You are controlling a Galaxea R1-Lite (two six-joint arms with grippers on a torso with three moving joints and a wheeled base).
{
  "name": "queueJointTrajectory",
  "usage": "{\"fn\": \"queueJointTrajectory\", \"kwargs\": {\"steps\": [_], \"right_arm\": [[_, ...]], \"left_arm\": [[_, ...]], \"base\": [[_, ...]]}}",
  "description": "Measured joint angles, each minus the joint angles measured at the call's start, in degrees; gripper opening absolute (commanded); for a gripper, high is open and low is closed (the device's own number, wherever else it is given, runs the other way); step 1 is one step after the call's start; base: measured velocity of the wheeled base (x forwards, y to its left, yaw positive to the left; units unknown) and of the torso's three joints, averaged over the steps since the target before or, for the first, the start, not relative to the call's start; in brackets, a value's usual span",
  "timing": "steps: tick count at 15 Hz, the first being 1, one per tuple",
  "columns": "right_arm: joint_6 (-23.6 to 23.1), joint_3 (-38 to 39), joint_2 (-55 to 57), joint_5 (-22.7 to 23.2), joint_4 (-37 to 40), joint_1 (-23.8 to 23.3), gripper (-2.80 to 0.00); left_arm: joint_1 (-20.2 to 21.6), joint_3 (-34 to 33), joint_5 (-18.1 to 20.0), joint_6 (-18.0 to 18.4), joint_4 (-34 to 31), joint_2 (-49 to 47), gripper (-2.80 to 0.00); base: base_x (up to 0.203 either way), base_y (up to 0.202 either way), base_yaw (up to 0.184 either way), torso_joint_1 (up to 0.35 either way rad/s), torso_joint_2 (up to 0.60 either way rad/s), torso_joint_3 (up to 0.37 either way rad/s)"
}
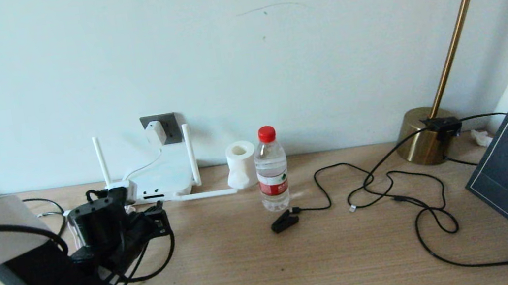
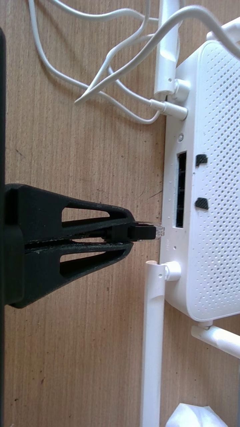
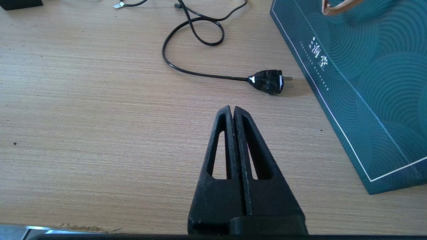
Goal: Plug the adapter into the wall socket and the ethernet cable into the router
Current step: Align cable and router interface
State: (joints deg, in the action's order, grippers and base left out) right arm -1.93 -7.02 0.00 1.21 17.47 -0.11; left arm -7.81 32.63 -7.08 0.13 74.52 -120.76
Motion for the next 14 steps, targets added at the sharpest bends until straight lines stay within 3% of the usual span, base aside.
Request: {"fn": "queueJointTrajectory", "kwargs": {"steps": [14], "right_arm": [[0.0,0.0,0.0,0.0,0.0,0.0,-2.80]], "left_arm": [[0.7,-0.2,0.1,0.0,0.0,0.9,-2.80]], "base": [[0.000,0.000,0.000,0.000,0.00,0.000]]}}
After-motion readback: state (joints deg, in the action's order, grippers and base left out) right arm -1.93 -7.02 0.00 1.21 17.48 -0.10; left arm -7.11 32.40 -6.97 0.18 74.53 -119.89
